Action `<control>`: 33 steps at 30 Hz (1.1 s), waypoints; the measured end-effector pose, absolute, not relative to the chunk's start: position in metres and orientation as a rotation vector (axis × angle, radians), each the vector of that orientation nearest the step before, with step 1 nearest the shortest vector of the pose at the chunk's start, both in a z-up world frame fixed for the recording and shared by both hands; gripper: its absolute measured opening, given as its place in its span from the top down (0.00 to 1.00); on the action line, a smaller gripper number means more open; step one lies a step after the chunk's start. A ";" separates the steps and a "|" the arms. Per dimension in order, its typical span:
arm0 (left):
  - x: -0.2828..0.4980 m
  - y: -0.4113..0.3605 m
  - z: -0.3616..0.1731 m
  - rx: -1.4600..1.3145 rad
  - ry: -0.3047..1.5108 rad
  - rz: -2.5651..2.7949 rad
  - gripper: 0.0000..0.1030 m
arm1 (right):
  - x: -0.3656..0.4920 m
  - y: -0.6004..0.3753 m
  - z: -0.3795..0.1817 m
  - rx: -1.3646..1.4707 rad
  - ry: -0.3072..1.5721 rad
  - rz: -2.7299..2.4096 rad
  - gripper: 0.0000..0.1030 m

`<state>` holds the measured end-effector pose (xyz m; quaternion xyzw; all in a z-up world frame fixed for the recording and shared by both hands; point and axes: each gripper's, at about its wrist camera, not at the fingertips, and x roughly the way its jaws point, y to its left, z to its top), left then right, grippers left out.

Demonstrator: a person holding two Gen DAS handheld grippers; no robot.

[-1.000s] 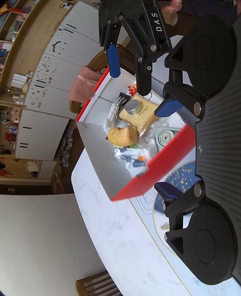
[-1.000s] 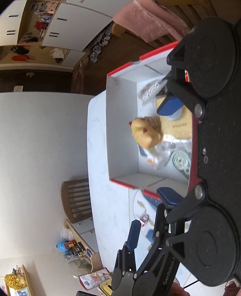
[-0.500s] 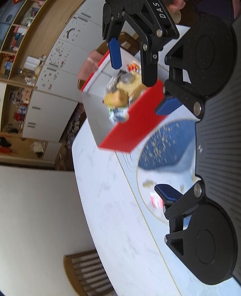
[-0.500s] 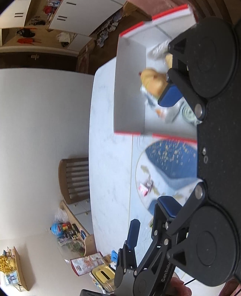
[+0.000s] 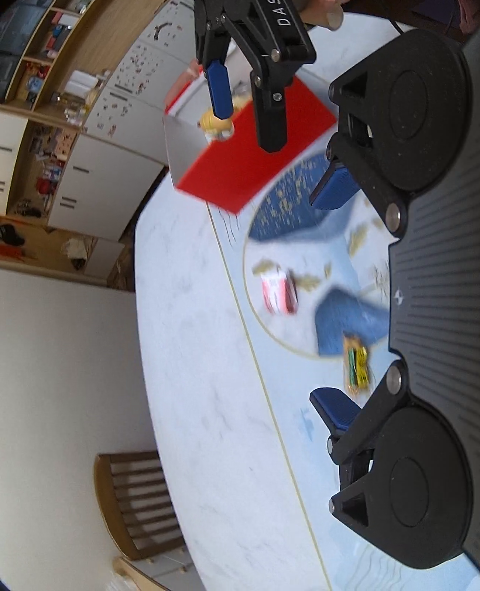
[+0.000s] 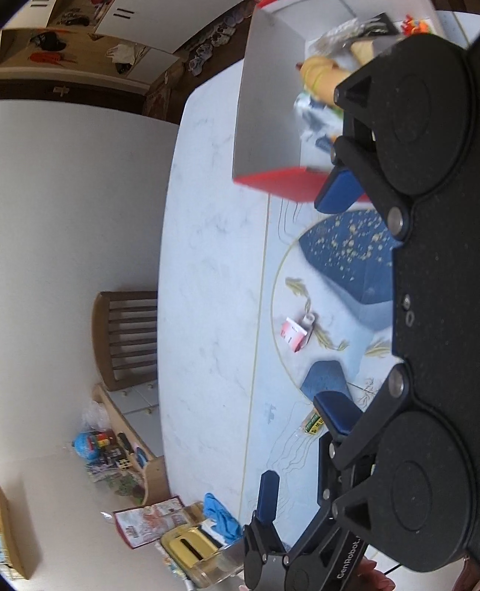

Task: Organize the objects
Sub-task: 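Withdraw both grippers from the box back over the table, then grasp the yellow snack bar with the left gripper while the right grasps the white-and-red tube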

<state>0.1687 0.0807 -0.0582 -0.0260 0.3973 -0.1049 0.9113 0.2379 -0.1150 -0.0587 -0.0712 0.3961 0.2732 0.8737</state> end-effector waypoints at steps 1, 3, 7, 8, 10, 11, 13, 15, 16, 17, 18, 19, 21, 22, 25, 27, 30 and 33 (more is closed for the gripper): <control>0.170 0.085 -0.063 -0.057 0.823 -0.211 0.00 | 0.241 -0.109 -0.062 -0.156 0.835 0.572 0.01; 0.172 0.093 -0.072 -0.061 0.832 -0.197 0.00 | 0.245 -0.098 -0.069 -0.176 0.850 0.582 0.01; 0.176 0.108 -0.092 -0.057 0.852 -0.158 0.00 | 0.254 -0.079 -0.086 -0.213 0.877 0.593 0.01; 0.177 0.112 -0.097 -0.052 0.855 -0.151 0.00 | 0.256 -0.075 -0.090 -0.220 0.878 0.592 0.01; 0.181 0.118 -0.107 -0.052 0.865 -0.125 0.00 | 0.260 -0.067 -0.097 -0.237 0.879 0.596 0.01; 0.183 0.121 -0.113 -0.057 0.873 -0.116 0.00 | 0.262 -0.064 -0.101 -0.244 0.882 0.598 0.01; 0.186 0.126 -0.121 -0.070 0.884 -0.104 0.00 | 0.267 -0.058 -0.110 -0.258 0.891 0.600 0.01; 0.188 0.128 -0.129 -0.072 0.890 -0.091 0.00 | 0.272 -0.054 -0.117 -0.265 0.902 0.600 0.01; 0.190 0.128 -0.132 -0.068 0.892 -0.084 0.00 | 0.275 -0.052 -0.121 -0.266 0.909 0.599 0.01; 0.191 0.129 -0.136 -0.065 0.892 -0.079 0.00 | 0.278 -0.050 -0.124 -0.268 0.916 0.598 0.02; 0.192 0.128 -0.138 -0.060 0.892 -0.075 0.00 | 0.282 -0.049 -0.128 -0.267 0.920 0.599 0.02; 0.193 0.128 -0.141 -0.057 0.891 -0.071 0.00 | 0.284 -0.047 -0.130 -0.268 0.925 0.599 0.03; 0.195 0.127 -0.146 -0.058 0.891 -0.070 0.00 | 0.290 -0.044 -0.137 -0.278 0.935 0.599 0.04; 0.195 0.125 -0.148 -0.060 0.893 -0.072 0.00 | 0.292 -0.042 -0.140 -0.286 0.940 0.601 0.06; 0.197 0.120 -0.151 -0.050 0.881 -0.080 0.00 | 0.299 -0.038 -0.151 -0.299 0.959 0.604 0.11; 0.197 0.117 -0.153 -0.037 0.871 -0.084 0.00 | 0.301 -0.037 -0.155 -0.303 0.968 0.611 0.15; 0.197 0.113 -0.154 -0.022 0.855 -0.083 0.00 | 0.302 -0.034 -0.161 -0.316 0.979 0.628 0.24; 0.196 0.109 -0.157 0.006 0.842 -0.076 0.00 | 0.302 -0.030 -0.163 -0.333 0.971 0.643 0.26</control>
